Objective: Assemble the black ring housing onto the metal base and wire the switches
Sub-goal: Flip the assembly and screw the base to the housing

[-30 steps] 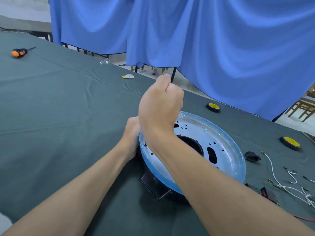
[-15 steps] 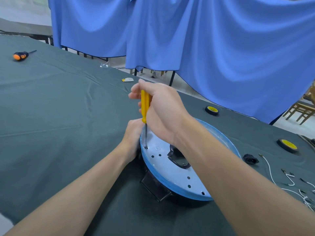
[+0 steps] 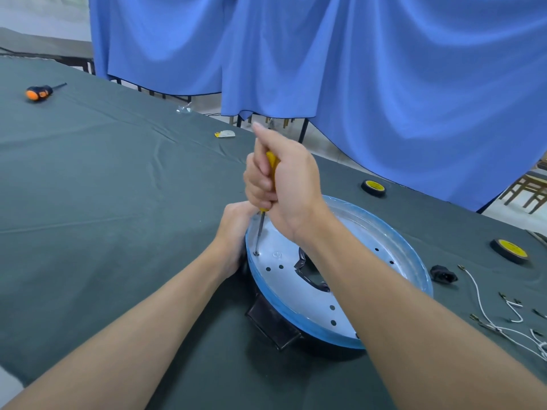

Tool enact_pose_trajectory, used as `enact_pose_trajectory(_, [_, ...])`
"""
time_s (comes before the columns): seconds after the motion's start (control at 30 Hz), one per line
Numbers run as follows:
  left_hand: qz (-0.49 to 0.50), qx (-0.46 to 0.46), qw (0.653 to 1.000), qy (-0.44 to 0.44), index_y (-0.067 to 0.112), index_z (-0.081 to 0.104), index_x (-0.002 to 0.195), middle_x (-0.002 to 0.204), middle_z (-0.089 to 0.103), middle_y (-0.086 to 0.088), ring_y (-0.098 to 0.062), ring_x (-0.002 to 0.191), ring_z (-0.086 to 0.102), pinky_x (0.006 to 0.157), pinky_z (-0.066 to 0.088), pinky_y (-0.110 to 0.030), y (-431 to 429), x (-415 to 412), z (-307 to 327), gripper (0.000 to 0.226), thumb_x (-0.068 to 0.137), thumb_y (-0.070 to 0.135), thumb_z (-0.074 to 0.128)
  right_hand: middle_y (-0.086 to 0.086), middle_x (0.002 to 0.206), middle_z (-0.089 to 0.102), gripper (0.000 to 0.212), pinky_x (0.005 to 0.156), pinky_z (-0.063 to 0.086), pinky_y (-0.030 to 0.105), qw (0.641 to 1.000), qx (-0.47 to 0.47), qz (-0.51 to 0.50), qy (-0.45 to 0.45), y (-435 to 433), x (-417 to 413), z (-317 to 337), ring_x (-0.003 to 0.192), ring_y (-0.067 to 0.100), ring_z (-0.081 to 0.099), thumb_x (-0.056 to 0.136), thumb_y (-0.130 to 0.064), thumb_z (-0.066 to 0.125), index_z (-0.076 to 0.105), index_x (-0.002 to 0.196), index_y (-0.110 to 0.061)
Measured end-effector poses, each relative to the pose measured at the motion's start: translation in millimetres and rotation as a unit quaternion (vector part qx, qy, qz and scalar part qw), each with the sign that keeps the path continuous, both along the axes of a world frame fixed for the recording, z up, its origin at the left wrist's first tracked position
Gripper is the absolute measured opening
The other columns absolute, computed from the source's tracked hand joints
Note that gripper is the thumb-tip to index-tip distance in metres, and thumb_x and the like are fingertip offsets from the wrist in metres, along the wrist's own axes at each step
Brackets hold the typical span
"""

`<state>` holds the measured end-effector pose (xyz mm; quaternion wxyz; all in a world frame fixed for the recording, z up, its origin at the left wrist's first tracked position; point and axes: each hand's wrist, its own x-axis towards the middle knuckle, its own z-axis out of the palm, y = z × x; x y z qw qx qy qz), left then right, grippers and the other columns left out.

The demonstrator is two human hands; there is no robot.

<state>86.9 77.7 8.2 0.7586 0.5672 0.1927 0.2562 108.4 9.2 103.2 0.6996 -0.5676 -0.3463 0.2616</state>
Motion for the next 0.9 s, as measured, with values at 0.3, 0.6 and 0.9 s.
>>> enact_pose_trajectory(0.3, [-0.003, -0.012, 1.000, -0.009, 0.027, 0.031, 0.025, 0.033, 0.029, 0.013, -0.006, 0.030, 0.027, 0.035, 0.023, -0.011, -7, -1, 3, 0.051, 0.069, 0.009, 0.050, -0.011, 0.041, 0.024, 0.059, 0.053, 0.026, 0.032, 0.940, 0.015, -0.342, -0.013, 1, -19, -11, 0.047, 0.017, 0.025, 0.101, -0.037, 0.035, 0.023, 0.045, -0.022])
enact_pose_trajectory(0.6, [-0.022, -0.019, 0.999, -0.017, 0.025, 0.034, 0.029, 0.036, 0.032, 0.012, -0.008, 0.034, 0.030, 0.038, 0.026, -0.014, -3, -1, 1, 0.046, 0.069, 0.007, 0.049, -0.010, 0.081, 0.060, 0.018, 0.072, 0.047, 0.031, 0.969, -0.079, -0.183, -0.146, -14, -9, -15, 0.072, -0.003, 0.055, 0.097, -0.019, 0.042, 0.050, 0.091, -0.034])
enact_pose_trajectory(0.9, [-0.022, -0.035, 0.999, 0.008, 0.016, 0.042, 0.055, 0.057, 0.045, -0.004, -0.022, 0.058, 0.043, 0.055, 0.035, -0.028, 0, 1, -2, 0.019, 0.066, 0.013, 0.058, 0.006, 0.071, 0.065, 0.035, 0.069, 0.054, 0.042, 0.808, -0.249, -0.132, -0.518, -37, 15, 18, 0.076, 0.027, 0.064, 0.085, -0.039, 0.067, 0.047, 0.081, -0.011])
